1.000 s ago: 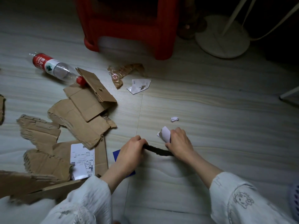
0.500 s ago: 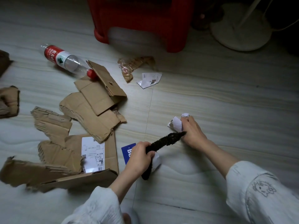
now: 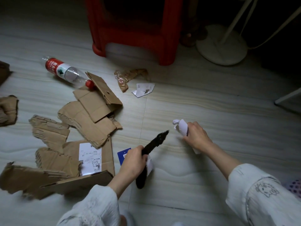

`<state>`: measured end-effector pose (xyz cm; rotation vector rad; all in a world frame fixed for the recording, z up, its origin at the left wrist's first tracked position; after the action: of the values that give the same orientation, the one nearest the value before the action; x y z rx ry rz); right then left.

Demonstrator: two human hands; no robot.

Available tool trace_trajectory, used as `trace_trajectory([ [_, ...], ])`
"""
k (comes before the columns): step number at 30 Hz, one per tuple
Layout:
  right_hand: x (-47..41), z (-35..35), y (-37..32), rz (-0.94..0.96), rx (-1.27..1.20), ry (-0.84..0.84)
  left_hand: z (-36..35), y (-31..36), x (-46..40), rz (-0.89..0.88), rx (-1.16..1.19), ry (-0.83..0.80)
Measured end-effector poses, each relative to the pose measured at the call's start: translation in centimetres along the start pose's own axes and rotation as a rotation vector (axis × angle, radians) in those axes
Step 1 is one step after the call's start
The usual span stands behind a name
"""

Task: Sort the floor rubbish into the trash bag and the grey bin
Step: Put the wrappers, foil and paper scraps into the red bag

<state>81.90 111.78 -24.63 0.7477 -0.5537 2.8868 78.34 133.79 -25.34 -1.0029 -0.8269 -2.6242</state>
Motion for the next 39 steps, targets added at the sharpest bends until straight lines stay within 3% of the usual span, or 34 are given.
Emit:
trace_trajectory([
  [12, 18.1, 9.6, 5.5, -0.270, -0.562, 0.516, 5.4, 14.2, 11.3, -0.437, -0.070, 0.027],
  [18, 31.1, 15.2, 15.1, -0.376, -0.777, 0.905, 1.6, 25.7, 20.9, -0.783, -0.345, -0.044],
  [20, 33.7, 14.5, 22.2, -0.394, -0.804, 1.001, -1.2, 29.4, 23.7, -0.887, -0.433, -0.045],
  [22, 35.6, 13.7, 27.3, -0.433, -0.800, 1.065, -3.7, 32.6, 26.0, -0.955, -0.449, -0.035],
  [30, 44.0, 13.1, 31.3, -0.788, -0.683, 1.215, -18.1, 39.9, 31.8, -1.169, -0.402, 0.019],
  [34, 44.2, 11.2, 33.4, -0.693, -0.603, 1.135, -24.0, 40.0, 31.6, -1.208, -0.470, 0.094],
  [37, 44.2, 10.9, 32.9, -0.613, -0.358, 1.167, -27.8, 37.5, 29.5, -1.155, -0.841, 0.064],
  [39, 43.7, 11.0, 31.6, -0.461, -0.173, 1.155, -29.3, 35.7, 28.9, -1.192, -1.040, 0.036],
])
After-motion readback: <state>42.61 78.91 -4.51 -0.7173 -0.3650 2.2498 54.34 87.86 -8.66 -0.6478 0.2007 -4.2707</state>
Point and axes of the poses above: each hand's wrist, its own x-axis away from the middle knuckle, its own z-axis out of the back of the hand, y = z × x, the point moved 3 cm from there along -x, towards the middle knuckle, and after that the axes turned 12 degrees about z, right-handed, at the moved point
